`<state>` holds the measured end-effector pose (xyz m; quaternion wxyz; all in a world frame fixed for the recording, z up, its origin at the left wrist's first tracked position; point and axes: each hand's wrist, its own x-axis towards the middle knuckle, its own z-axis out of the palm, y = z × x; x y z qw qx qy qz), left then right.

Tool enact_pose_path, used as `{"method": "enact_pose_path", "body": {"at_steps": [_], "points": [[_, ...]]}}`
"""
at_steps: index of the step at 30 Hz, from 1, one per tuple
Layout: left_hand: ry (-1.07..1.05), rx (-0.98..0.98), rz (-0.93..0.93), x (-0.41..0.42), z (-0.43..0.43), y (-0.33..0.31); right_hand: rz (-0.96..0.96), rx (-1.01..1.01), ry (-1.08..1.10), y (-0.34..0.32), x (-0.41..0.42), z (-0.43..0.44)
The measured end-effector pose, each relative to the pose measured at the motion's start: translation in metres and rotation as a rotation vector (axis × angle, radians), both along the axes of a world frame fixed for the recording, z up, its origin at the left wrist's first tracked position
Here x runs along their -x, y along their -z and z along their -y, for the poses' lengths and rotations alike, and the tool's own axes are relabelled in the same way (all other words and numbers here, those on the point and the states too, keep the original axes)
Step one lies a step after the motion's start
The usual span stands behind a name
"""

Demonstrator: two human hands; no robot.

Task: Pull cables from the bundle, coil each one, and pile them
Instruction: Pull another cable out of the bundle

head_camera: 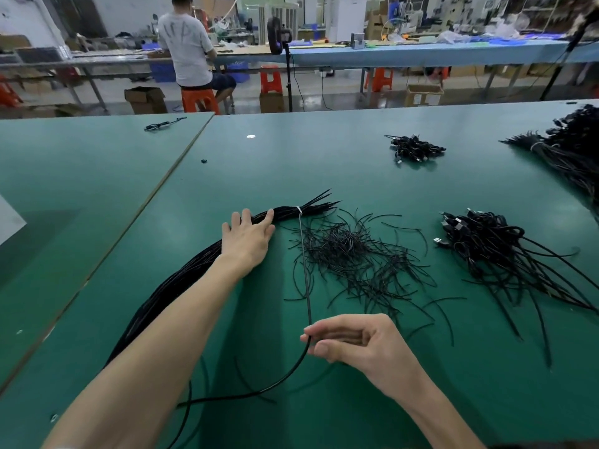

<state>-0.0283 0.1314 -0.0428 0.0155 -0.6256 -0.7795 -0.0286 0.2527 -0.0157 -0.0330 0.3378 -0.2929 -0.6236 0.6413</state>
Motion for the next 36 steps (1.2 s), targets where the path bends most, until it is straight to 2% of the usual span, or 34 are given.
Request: {"method": "enact_pose_path", "body": {"at_steps": [4, 8, 13, 26, 36], "points": [[-0.026, -0.077, -0.047, -0.012, 0.003, 0.0, -0.017, 0.002, 0.016, -0.002, 0.0, 0.0], [-0.054, -0.15, 0.016, -0.024, 0.007, -0.003, -0.026, -0.006, 0.047, -0.003, -0.002, -0.001], [-0.057, -0.139, -0.004, -0.03, 0.006, -0.01, -0.009, -0.021, 0.05, 0.0, -0.003, -0.002], [-0.082, -0.143, 0.003, -0.032, 0.002, -0.013, 0.019, -0.002, -0.138, 0.004, -0.004, -0.003], [-0.074, -0.086, 0.0, -0.023, 0.014, -0.006, -0.021, -0.03, -0.044, 0.003, -0.001, -0.003]]}}
